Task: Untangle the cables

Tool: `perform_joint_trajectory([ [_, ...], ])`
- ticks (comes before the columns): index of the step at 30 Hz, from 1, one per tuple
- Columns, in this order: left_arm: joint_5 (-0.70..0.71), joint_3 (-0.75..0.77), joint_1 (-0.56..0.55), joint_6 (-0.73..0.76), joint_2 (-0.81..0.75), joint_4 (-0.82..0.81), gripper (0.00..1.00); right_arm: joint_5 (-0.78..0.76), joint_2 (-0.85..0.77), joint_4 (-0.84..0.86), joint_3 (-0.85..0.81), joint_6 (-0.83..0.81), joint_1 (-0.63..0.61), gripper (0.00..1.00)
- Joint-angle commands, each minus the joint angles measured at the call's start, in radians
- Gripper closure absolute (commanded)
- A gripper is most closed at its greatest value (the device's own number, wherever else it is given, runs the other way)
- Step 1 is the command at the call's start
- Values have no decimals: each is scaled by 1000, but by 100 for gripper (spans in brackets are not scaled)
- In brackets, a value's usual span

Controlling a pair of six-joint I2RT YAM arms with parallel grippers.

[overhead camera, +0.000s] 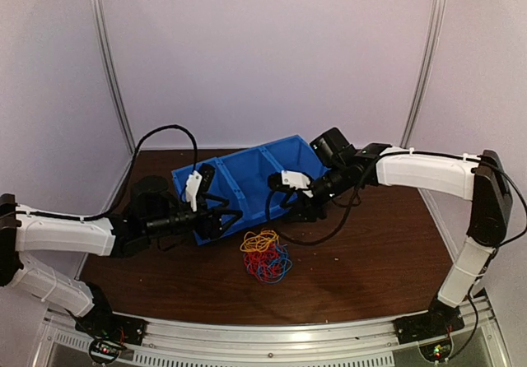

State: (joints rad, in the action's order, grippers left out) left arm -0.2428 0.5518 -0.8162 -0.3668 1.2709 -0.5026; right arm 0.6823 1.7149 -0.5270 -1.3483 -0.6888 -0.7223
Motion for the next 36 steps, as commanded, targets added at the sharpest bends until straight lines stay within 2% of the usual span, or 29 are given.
perform_joint_trajectory([
  [1, 166, 69, -2, -14, -6, 37, 30, -49, 59, -13, -8, -74, -2, 48],
  [4, 227, 109, -1, -36, -9, 119, 29, -74, 97, 1, -10, -103, -1, 45],
  [9, 304, 97, -1, -79, -47, 134, 28, -99, 176, -22, -55, -151, -1, 62],
  [15, 313, 47, -2, -105, -110, 126, 29, -152, 220, 0, -71, -173, -23, 73],
  [21, 333, -9, -2, -113, -165, 117, 29, -155, 252, 21, -75, -173, -27, 75],
  [34, 392, 10, -1, -74, -230, 197, 29, -136, 283, 38, -90, -166, -61, 75],
  [36, 391, 6, -1, -75, -241, 197, 29, -134, 290, 34, -102, -165, -67, 77],
])
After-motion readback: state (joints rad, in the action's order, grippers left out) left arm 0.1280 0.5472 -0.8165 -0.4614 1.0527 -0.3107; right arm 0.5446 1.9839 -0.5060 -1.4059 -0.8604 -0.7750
